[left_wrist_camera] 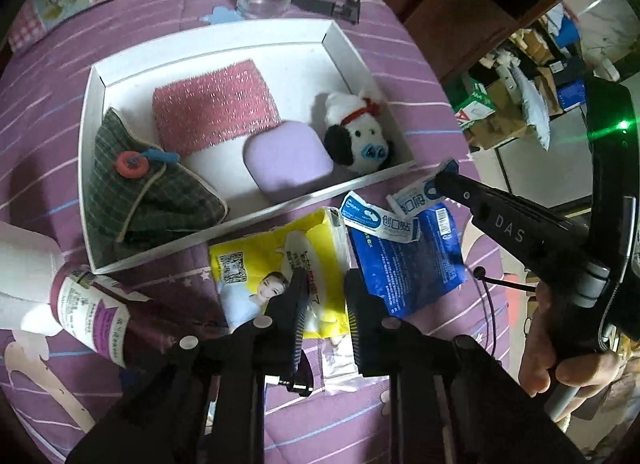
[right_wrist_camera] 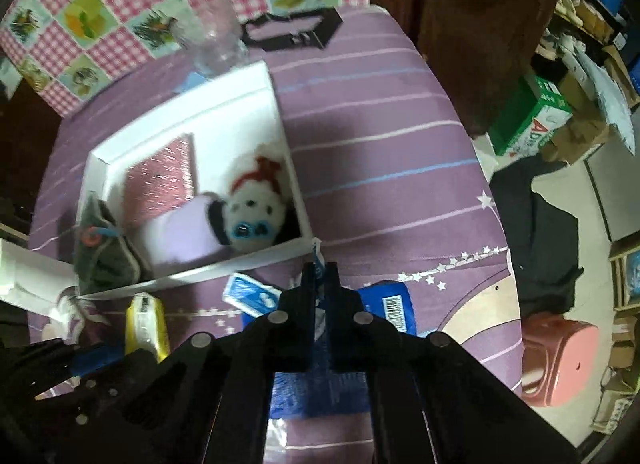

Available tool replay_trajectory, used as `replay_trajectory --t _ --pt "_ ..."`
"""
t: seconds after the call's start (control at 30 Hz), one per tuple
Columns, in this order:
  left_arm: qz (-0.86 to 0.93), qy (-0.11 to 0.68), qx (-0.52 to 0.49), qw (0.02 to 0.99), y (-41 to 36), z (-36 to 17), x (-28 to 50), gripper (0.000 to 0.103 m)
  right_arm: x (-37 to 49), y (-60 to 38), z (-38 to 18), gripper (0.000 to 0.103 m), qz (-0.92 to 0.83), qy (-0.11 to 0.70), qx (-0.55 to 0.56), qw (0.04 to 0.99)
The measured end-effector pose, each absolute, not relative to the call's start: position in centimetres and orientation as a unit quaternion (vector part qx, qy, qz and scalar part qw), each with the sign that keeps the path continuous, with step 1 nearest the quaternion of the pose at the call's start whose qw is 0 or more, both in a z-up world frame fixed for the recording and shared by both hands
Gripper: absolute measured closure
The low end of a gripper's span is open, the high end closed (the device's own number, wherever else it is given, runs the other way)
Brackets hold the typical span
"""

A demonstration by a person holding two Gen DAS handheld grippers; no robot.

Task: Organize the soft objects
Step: 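Grasp the yellow face-mask packet with the left tool while the right grasps the white tube, then lower the yellow packet into the box with the left tool while the right lowers the tube in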

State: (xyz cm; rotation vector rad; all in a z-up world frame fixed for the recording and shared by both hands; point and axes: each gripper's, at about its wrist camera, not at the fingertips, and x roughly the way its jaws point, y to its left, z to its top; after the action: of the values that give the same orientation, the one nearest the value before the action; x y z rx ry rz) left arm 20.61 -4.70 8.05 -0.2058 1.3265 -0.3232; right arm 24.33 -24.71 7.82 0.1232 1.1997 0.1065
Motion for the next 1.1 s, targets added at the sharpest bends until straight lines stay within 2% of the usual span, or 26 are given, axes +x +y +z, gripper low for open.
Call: replay_trajectory --t 0.47,0.83,1.1 --pt "-0.161 0.557 -0.116 0.806 -3.5 12.1 19.4 0.087 22.2 -23.8 12.2 0.098 0.103 0.509 0.089 0.85" --pt "-0.131 0.466 -0.147 0.863 0.4 15.9 18.2 0.088 21.4 -22.3 14.2 0.098 0.155 0.472 0.114 0.86" --pt "-0.138 0.444 -0.164 0.87 0.4 14.9 20.2 0.087 22.7 -21.7 13.0 0.098 0.156 0.484 0.143 0.849"
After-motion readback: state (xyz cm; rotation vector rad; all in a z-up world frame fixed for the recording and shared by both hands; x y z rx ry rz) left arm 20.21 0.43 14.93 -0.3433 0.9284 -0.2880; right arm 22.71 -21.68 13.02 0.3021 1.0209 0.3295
